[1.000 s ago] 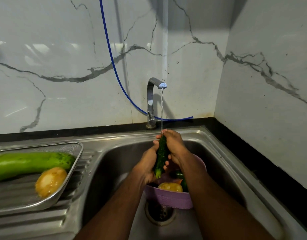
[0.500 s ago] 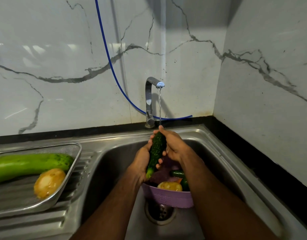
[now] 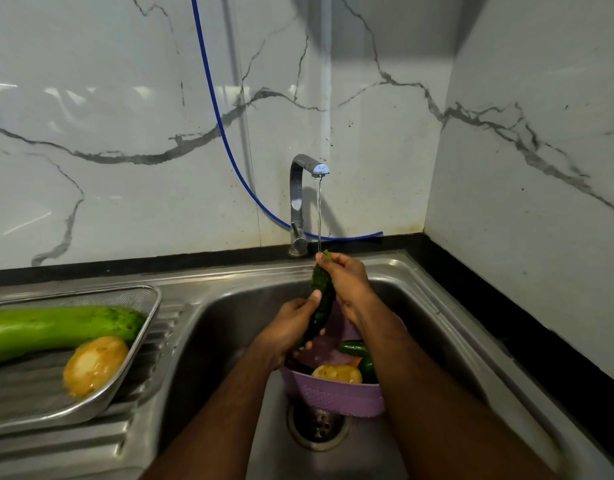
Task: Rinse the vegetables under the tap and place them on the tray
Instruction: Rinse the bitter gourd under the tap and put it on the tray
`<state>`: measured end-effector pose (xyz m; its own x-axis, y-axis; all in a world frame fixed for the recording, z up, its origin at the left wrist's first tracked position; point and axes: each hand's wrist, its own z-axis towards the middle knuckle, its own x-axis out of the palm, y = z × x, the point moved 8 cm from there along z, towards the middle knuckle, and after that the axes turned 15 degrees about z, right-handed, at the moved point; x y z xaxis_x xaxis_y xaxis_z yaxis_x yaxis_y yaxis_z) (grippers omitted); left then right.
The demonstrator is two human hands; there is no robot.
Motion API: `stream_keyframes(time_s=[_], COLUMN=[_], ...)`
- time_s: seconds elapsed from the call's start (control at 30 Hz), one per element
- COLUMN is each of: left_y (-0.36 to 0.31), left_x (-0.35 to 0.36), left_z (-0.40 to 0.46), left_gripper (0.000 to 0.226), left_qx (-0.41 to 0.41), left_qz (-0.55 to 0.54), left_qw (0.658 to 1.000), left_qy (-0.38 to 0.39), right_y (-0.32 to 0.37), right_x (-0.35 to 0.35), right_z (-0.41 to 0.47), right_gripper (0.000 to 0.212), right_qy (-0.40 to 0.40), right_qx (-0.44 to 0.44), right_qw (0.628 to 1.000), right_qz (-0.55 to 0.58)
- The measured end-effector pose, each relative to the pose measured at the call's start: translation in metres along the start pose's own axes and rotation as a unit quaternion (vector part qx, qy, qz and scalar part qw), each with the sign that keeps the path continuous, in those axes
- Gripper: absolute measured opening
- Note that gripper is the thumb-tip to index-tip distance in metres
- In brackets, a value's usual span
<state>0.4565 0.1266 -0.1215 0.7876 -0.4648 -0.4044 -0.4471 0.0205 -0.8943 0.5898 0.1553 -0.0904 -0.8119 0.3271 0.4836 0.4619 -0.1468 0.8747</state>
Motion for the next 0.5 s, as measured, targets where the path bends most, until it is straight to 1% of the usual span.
stream_keyframes(time_s=[0.07,0.13,0.2,0.23,0.3,0.37,0.4,0.43,0.5], left_y=[-0.003,0.001,0.005,0.005,0.002,0.0,0.0,-0.001,-0.006], left_x=[0.003,0.003,0.003,0.003,0.009,0.014,0.014,0.011,0.006], left_z=[0.001,0.003,0.005,0.003,0.0,-0.004,-0.002,0.0,0.005], left_gripper=[0.056,0.063,0.068,0.069,0.07,0.069,0.066,0.06,0.046], left_qx=[-0.004,-0.009,-0.012,-0.012,-0.014,-0.034,-0.039,-0.036,0.002], left_qz=[-0.041,-0.089,-0.12,-0.133,-0.165,-0.174,-0.143,-0.101,-0.051], left_qw=[0.999,0.995,0.991,0.988,0.979,0.975,0.983,0.992,0.999], left_qy=[0.009,0.033,0.06,0.079,0.118,0.132,0.111,0.073,-0.002], right_y=[-0.007,-0.011,-0.012,-0.013,-0.011,-0.011,-0.011,-0.011,-0.01], right_x=[0.012,0.02,0.019,0.018,0.015,0.01,0.006,0.002,-0.004], right_z=[-0.003,-0.01,-0.013,-0.013,-0.009,-0.002,0.001,0.004,0.006], right_gripper=[0.011,0.014,0.015,0.013,0.014,0.024,0.025,0.023,0.017], right_qy=[0.054,0.11,0.14,0.138,0.104,0.047,0.018,-0.009,-0.046], right_qx=[0.048,0.099,0.125,0.128,0.119,0.094,0.076,0.055,0.025], right_qw=[0.996,0.984,0.974,0.974,0.98,0.989,0.993,0.997,0.998], right_qz=[0.057,0.103,0.126,0.128,0.123,0.107,0.088,0.062,0.028])
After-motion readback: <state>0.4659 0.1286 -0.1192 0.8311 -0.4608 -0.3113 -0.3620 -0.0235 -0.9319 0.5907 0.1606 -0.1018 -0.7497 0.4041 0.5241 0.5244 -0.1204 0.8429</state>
